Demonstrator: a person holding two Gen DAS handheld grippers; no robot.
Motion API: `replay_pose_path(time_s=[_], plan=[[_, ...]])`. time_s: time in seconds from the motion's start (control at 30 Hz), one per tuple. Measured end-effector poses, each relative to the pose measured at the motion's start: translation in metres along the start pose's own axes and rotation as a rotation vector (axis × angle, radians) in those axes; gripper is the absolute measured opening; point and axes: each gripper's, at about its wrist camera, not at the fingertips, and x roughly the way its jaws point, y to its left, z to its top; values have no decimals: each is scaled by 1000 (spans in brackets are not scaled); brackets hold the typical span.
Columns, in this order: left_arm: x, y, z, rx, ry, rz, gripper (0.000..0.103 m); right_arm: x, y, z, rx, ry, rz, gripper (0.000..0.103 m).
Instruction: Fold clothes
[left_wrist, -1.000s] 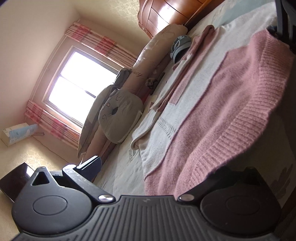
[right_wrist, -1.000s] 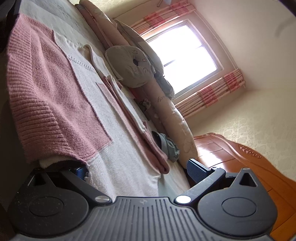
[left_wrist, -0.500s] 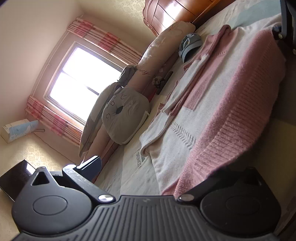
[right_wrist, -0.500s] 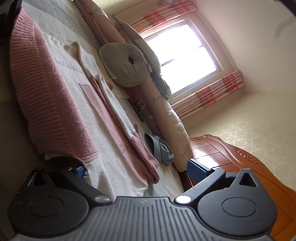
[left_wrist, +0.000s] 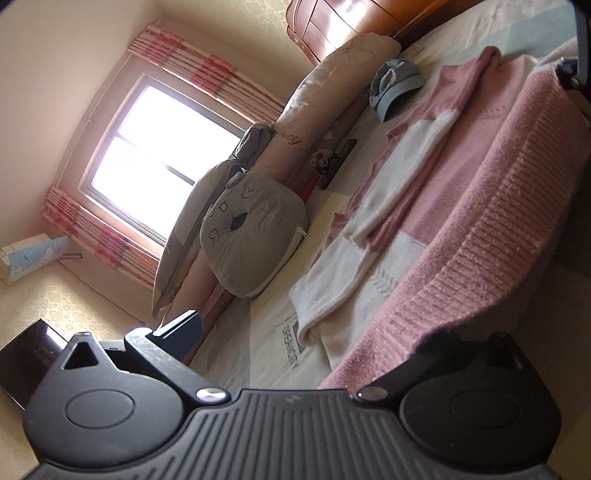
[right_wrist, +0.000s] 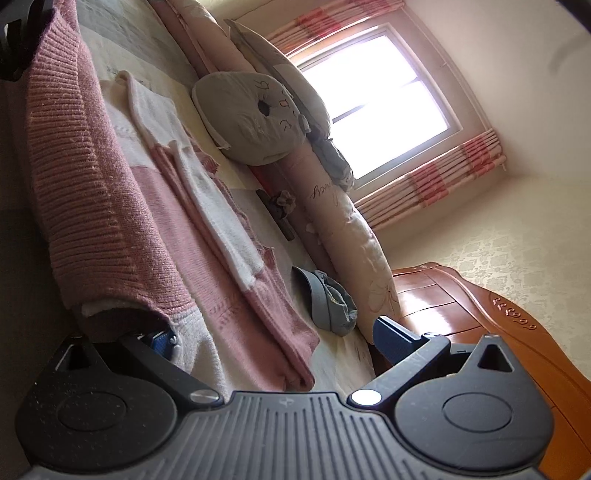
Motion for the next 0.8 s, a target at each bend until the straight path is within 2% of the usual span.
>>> replay_pose_path(time_s=[0.47,0.8], plan=[[75,19,12,-18,36,14,103,77,-14,29,-39,17,-14,103],[105,24,13,-32,44,5,103,107,-16,42,-81,-7,-44,103]])
